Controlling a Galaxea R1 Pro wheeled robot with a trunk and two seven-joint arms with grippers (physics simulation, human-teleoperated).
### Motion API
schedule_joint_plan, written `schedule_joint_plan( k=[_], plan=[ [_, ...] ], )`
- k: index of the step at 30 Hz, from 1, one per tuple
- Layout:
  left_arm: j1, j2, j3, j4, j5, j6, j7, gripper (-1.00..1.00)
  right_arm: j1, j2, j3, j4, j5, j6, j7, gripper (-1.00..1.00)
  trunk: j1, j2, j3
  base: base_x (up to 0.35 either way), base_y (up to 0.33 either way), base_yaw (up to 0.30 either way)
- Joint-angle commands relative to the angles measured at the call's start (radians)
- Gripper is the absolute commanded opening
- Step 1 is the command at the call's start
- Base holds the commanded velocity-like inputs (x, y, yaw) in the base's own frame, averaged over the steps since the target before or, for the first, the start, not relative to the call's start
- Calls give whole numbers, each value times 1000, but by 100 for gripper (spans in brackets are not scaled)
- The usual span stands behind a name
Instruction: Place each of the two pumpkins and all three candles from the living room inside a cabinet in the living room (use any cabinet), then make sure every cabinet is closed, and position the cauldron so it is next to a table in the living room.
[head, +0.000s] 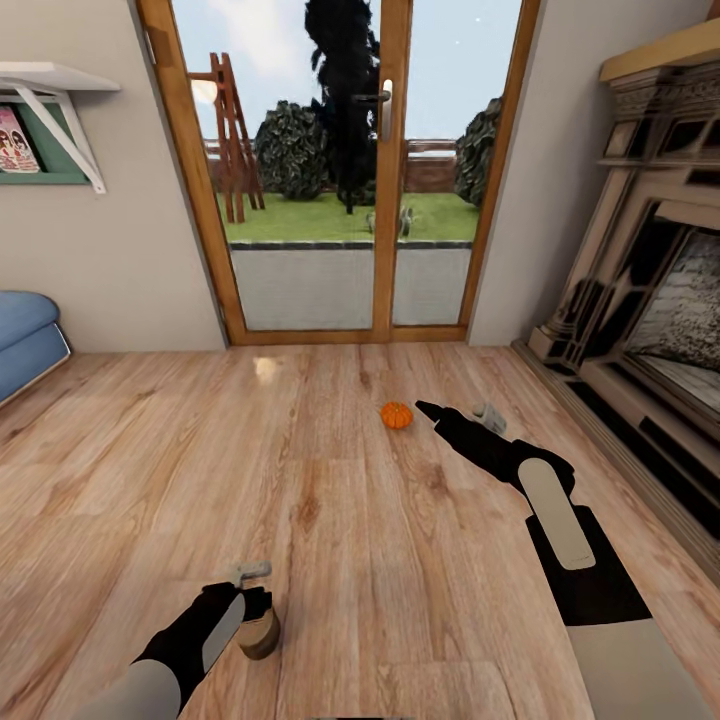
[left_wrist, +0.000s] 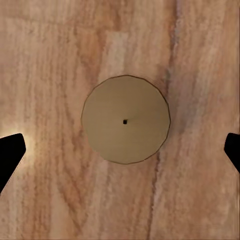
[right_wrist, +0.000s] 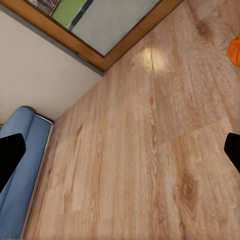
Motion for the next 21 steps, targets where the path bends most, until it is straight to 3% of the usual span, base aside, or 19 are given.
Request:
schedule_joint_plan(
  k=[1,3,4,8,12,16,21],
  plan=[
    [-1,2,-7,-36,10,22,9,100,-1,-1,1,-1,-10,1,-10,100,0,0,-1,0,0,0],
    [-2,3,-7,-92,10,87,10,100,-1,-1,1,-1,-10,2,-10,100,0,0,-1,0,0,0],
    [-10,3,-6,-126,10,153,13,100,-1,-1,1,-2,-10,3,-10,100,0,0,-1,0,0,0],
    [-94,1,-4,-187,11,379,34,100,-1,-2,1,-4,-10,5,-10,100,0,0,-1,0,0,0],
    [-183,1,-3,-176,13,461,46,100,0,-2,1,-6,-10,7,-10,100,0,0,-1,0,0,0],
    [-320,4,2,-36,18,535,70,100,0,-8,1,-11,-10,8,-9,100,0,0,-1,0,0,0],
    [-356,7,27,5,34,550,73,100,7,-22,1,-33,-12,9,-7,100,0,0,-1,0,0,0]
  ],
)
